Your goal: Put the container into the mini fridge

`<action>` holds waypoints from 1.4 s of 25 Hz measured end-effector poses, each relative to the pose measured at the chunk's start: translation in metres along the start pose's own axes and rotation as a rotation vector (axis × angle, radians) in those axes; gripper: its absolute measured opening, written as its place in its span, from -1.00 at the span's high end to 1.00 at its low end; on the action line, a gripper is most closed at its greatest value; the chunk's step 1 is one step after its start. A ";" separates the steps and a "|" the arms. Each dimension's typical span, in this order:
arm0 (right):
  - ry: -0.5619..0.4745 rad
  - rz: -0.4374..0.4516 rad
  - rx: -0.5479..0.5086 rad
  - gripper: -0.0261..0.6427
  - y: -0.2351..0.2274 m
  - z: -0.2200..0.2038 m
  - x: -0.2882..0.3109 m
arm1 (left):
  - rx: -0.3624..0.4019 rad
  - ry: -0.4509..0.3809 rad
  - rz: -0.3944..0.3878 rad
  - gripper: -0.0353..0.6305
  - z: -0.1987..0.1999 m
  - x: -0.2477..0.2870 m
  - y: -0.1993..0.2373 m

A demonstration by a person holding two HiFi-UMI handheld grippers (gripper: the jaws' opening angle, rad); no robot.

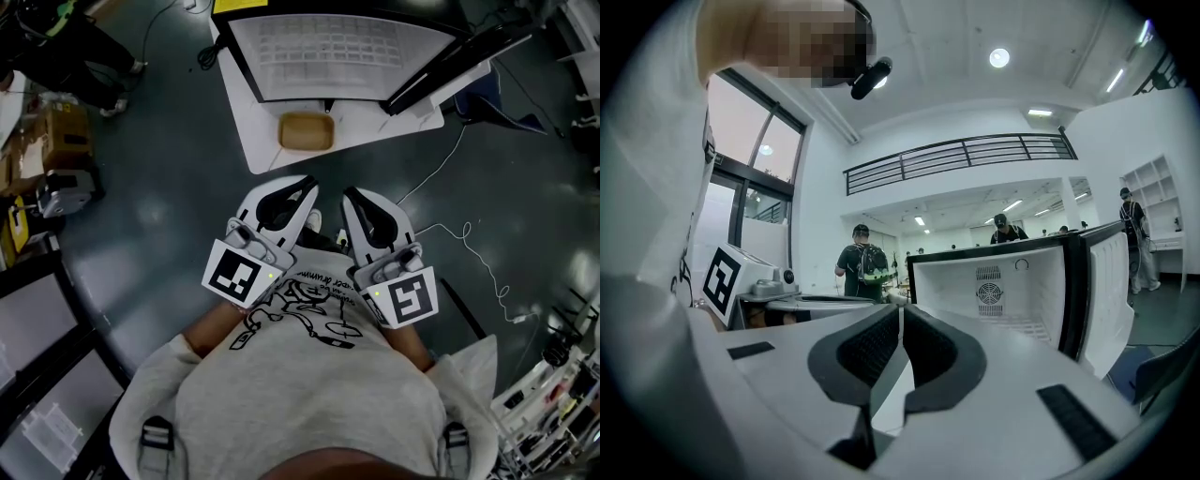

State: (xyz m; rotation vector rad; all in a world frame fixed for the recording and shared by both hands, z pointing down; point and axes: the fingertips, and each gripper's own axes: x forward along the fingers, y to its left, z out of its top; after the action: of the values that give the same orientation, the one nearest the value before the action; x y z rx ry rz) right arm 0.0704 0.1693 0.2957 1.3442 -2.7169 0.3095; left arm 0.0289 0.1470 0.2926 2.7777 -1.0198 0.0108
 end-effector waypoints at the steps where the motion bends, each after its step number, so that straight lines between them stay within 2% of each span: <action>1: -0.001 0.000 0.000 0.81 -0.001 0.000 0.002 | 0.000 0.001 0.000 0.80 0.000 0.001 0.002; 11: 0.011 -0.011 0.003 0.81 -0.014 0.003 0.037 | -0.011 0.007 -0.011 0.80 0.000 0.014 0.034; 35: 0.032 -0.034 -0.030 0.81 -0.055 0.027 0.165 | -0.033 -0.010 -0.043 0.81 0.019 0.064 0.156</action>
State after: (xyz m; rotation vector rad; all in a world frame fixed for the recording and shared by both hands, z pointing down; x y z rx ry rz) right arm 0.0136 0.0027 0.3057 1.3646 -2.6584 0.2837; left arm -0.0240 -0.0141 0.3047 2.7717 -0.9537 -0.0258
